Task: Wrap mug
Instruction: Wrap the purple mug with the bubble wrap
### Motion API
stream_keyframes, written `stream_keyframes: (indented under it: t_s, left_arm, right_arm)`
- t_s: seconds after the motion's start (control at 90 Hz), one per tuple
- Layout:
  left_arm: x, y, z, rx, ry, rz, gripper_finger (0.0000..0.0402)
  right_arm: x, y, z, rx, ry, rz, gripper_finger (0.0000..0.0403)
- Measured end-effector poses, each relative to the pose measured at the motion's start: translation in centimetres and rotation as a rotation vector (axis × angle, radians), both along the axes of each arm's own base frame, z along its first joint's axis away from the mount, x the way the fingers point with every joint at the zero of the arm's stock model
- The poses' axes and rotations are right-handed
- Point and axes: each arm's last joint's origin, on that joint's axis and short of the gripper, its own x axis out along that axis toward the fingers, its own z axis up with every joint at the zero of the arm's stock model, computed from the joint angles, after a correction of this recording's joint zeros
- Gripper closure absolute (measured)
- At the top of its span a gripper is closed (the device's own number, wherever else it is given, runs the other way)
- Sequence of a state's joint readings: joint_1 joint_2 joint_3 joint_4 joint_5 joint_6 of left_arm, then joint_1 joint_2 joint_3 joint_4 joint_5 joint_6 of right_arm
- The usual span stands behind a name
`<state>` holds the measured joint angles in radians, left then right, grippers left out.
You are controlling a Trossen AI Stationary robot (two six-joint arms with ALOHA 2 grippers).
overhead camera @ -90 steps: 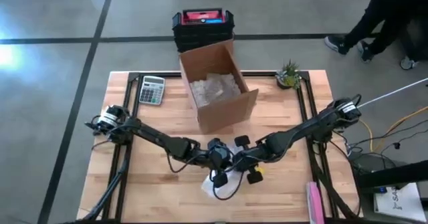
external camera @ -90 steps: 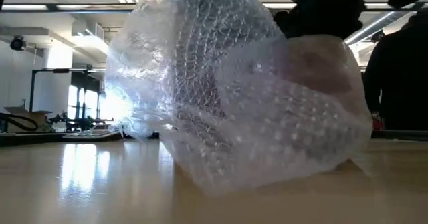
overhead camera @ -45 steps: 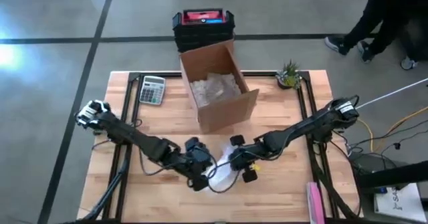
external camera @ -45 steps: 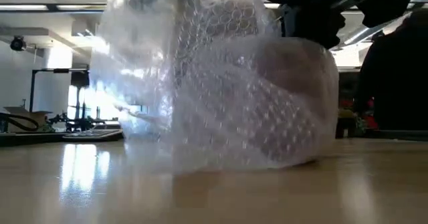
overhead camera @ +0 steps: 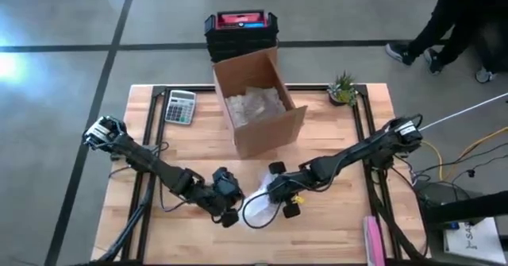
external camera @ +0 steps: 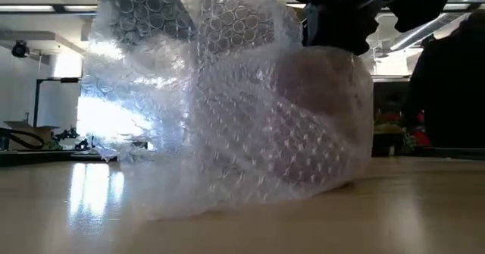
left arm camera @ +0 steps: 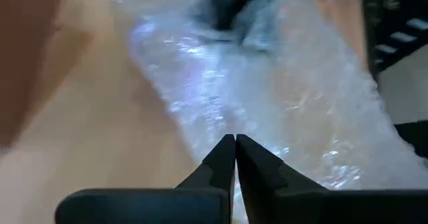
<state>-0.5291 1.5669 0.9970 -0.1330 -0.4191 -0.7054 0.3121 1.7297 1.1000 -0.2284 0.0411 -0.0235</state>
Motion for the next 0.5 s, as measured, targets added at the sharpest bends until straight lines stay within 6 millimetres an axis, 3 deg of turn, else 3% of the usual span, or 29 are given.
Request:
stream_keyframes:
  t_s: [0.189,0.5]
  left_arm:
    - [0.9,0.2,-0.8,-0.064,-0.163,-0.045,0.0401]
    - [2.7,1.0,-1.0,-0.041,-0.175,-0.018,0.0401]
  right_arm:
    - [0.6,-0.8,0.2,0.009,-0.024,-0.033,0.0403]
    - [0.6,-0.8,0.4,0.000,-0.026,-0.023,0.0403]
